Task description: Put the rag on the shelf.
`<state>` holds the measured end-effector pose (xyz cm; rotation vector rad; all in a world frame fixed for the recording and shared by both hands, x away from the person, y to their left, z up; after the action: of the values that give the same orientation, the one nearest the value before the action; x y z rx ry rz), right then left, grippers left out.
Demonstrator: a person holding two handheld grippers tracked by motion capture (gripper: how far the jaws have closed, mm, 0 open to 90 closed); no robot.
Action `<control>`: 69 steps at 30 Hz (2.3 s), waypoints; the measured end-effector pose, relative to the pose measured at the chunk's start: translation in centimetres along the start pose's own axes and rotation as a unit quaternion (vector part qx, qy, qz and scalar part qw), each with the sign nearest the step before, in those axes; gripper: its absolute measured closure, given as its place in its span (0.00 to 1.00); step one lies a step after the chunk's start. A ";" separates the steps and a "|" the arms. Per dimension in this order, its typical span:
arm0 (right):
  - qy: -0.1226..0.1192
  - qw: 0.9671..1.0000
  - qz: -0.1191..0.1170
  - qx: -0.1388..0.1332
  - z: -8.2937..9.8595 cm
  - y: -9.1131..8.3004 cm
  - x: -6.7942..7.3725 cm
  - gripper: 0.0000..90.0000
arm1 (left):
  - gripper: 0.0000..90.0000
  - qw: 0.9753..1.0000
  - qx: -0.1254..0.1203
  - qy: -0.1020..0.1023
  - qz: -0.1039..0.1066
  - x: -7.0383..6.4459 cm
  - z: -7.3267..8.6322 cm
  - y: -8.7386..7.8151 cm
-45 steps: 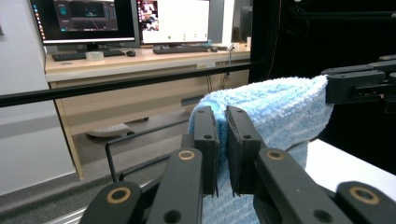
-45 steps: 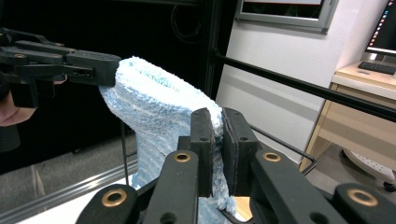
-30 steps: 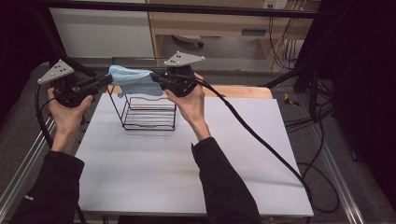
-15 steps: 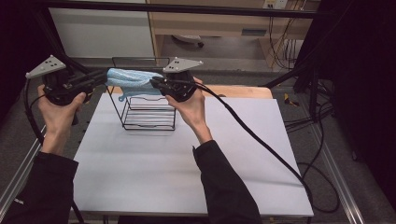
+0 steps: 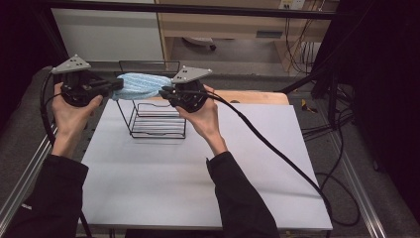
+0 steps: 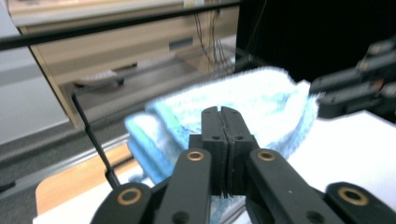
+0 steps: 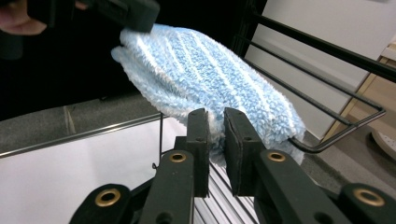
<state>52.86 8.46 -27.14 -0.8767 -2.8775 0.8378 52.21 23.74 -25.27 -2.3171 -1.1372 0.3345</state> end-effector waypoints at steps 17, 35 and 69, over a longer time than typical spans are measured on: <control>0.051 0.998 -0.035 0.017 0.7 0.9 0.4 0.97 | 1.00 1.000 0.030 0.005 0.003 0.2 3.5 2.5; 0.078 0.997 -0.010 0.028 3.6 3.7 -1.2 1.00 | 1.00 1.000 0.010 -0.009 -0.004 0.6 4.3 4.6; 0.094 0.995 -0.002 0.015 4.7 -4.9 -1.2 0.16 | 0.33 1.000 0.024 -0.017 0.001 -2.0 6.2 -0.3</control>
<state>50.54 2.05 -28.57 -0.8954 -2.6969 0.7519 48.04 24.48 -30.24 -2.2782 -1.1314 0.3996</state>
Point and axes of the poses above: each handheld gripper's, and its own axes: y roughly forward along the jaws, z roughly out of its underside, x roughly to its left, the point moved 10 cm from there along y, roughly forward along the jaws, and after that the axes turned 11 degrees about x, right-handed, at the moved point
